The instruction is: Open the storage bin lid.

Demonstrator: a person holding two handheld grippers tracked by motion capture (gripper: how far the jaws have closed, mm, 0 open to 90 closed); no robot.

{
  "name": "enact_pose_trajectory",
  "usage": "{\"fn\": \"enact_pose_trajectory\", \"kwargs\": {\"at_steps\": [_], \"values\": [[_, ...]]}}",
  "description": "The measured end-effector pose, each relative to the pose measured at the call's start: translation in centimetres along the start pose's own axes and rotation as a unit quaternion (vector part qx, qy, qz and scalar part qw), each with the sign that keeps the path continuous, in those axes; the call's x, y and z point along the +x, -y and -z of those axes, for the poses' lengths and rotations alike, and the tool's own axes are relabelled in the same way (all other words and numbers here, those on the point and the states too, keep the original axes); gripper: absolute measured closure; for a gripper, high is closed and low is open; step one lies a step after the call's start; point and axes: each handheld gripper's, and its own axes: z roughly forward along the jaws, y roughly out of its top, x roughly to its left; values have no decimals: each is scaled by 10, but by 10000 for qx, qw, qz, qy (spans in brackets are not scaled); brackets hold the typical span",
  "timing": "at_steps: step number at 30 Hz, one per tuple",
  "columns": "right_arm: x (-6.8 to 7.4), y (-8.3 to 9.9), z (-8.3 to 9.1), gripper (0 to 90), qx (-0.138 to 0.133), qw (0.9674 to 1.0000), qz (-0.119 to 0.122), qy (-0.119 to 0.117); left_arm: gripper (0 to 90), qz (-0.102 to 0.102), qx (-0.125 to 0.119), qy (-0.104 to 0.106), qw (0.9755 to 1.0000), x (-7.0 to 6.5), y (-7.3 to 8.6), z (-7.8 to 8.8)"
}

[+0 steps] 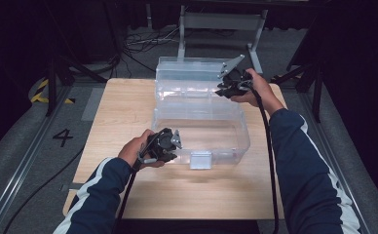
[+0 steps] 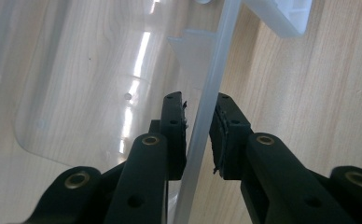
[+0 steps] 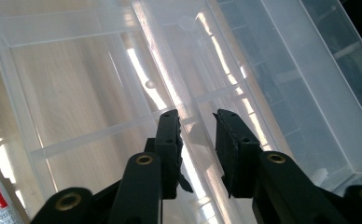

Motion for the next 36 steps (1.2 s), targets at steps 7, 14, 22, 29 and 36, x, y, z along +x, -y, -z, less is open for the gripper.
{"fn": "enact_pose_trajectory", "kwargs": {"at_steps": [7,14,22,29,36], "values": [[-1,-10,0,791,219,9993,261,-178,757,171,20,-66,9998,-1,-2,-1],[-4,-17,-2,850,345,9980,447,-293,733,414,-108,-165,9989,3,0,-4],[-5,-19,0,876,364,9963,611,-474,727,552,-111,-160,9983,3,-1,-5],[1,-19,6,887,290,9959,691,-498,720,672,-105,-147,9976,3,-1,-5],[13,-20,17,891,253,9953,782,-507,716,690,-92,-133,9975,3,-1,-5]]}}
